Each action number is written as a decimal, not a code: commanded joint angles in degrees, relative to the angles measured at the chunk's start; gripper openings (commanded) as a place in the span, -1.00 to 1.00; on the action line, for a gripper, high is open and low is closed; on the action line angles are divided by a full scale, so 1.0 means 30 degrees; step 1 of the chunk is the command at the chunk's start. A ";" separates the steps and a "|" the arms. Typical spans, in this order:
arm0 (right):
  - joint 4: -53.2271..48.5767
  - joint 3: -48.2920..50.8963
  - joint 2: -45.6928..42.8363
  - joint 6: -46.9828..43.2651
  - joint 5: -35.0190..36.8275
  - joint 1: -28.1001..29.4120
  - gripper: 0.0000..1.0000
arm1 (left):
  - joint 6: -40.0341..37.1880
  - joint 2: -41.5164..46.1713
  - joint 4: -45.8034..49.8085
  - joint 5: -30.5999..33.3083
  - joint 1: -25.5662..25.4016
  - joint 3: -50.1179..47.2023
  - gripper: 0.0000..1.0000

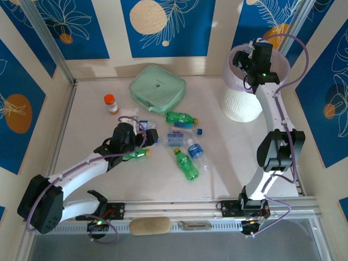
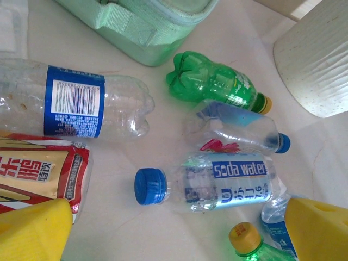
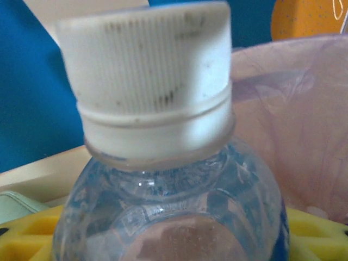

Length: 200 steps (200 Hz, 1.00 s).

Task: Put the plastic bottles in the bin

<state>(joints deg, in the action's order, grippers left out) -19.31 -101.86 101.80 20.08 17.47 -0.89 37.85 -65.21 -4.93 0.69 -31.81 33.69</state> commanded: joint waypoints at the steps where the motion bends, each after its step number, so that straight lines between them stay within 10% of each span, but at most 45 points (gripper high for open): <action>1: -0.0081 -0.1157 -0.0315 0.0222 0.0175 -0.0118 0.56 | -0.0173 0.0714 0.0313 0.0510 0.0175 0.0084 0.99; 111: 0.0781 0.1145 -0.3644 -0.0444 -0.0564 0.0800 0.66 | 0.0006 0.0461 -0.0257 0.0093 0.0175 -0.0003 0.99; 200: -0.0872 0.6420 -0.7841 -0.2276 -0.3227 0.5496 0.75 | 0.0804 -0.0974 -0.0700 0.0747 0.0197 0.0605 0.99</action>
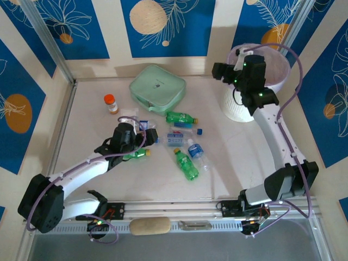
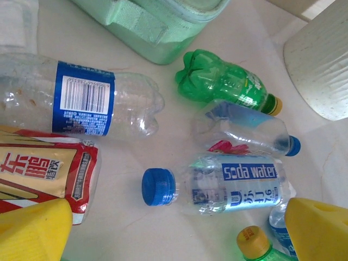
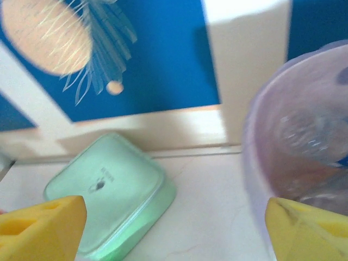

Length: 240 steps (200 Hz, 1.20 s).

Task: Put the plastic bottles in the bin

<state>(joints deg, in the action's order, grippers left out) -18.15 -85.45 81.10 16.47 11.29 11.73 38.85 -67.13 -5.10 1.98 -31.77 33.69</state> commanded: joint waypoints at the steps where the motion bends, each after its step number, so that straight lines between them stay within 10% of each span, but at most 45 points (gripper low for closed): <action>1: -0.1324 0.0990 -0.0950 -0.1085 -0.1190 0.1358 0.75 | 0.0483 -0.0359 -0.0672 0.0313 0.0186 0.0605 0.99; 129: -0.9468 0.0960 0.4701 -0.4310 -0.4129 0.7748 0.84 | 0.1436 -0.1635 -0.2115 0.0191 0.0428 0.0605 0.99; 240: -1.2494 -0.4062 1.1866 -0.8641 0.1311 1.1458 0.84 | 0.3233 0.3814 -0.0312 -0.0388 0.6688 -0.2442 0.99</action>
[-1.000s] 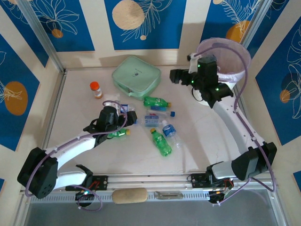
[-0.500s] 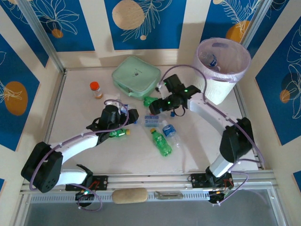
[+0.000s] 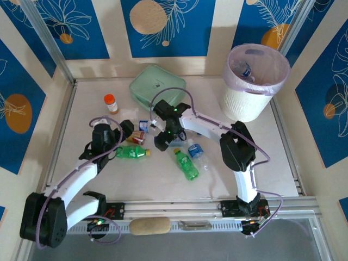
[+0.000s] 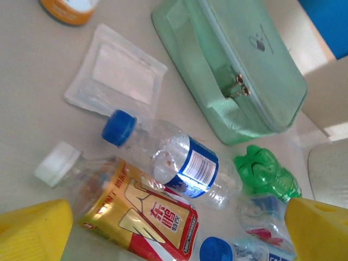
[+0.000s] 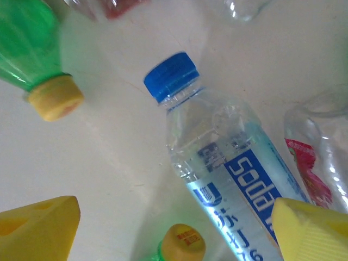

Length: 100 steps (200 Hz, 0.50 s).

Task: Put the plastic bottles in the bin

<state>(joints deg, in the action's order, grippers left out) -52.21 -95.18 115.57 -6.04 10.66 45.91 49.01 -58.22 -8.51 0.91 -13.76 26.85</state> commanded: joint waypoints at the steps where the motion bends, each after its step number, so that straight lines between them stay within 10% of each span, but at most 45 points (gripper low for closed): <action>1: -0.1143 -0.0822 0.0380 -0.1129 0.1578 0.0070 0.84 | -0.0175 0.0866 0.0835 -0.0035 0.0702 -0.0161 0.99; 100: 0.0377 0.0388 0.1423 -0.2628 0.4684 0.0448 0.84 | 0.0537 0.0199 -0.0282 -0.1027 0.1049 -0.0396 0.99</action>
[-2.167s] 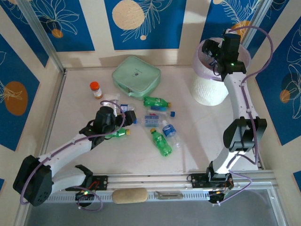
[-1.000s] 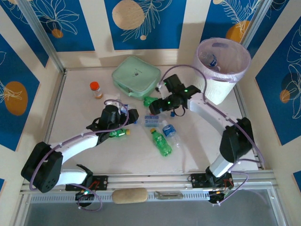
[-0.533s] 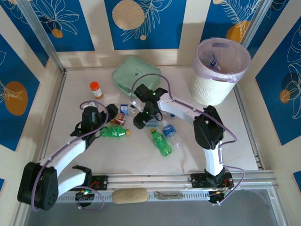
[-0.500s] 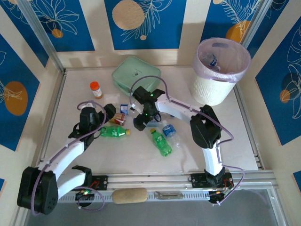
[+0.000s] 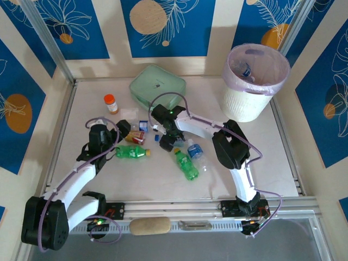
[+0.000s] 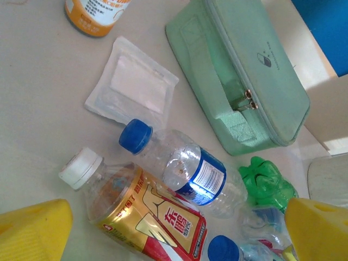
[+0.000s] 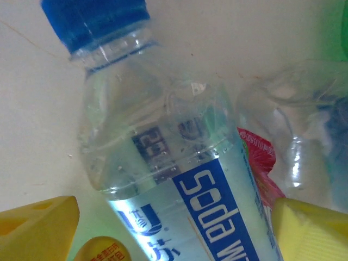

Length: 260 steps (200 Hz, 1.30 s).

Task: Put the plastic bottles in the bin

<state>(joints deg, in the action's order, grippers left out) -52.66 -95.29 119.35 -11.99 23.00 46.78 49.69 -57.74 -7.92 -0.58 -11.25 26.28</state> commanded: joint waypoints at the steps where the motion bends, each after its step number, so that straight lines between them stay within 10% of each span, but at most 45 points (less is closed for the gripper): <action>1: 0.0561 0.0434 0.0170 -0.0654 0.0566 0.0162 0.84 | 0.0311 0.0047 -0.0486 -0.0536 0.0222 -0.0206 0.99; 100: 0.2733 0.0620 0.1406 -0.1307 0.0744 0.0134 0.74 | 0.0510 0.0169 -0.0655 -0.0741 0.0212 -0.0353 1.00; 260: 0.4045 -0.0218 -0.0179 -0.1191 -0.1175 -0.0202 -0.08 | 0.0163 0.0435 -0.0888 -0.1537 0.0188 -0.0237 1.00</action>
<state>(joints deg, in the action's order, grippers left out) -42.22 -93.45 122.76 -17.52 24.58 47.11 50.76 -57.67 -8.14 -2.83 -11.25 25.76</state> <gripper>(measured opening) 0.532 0.998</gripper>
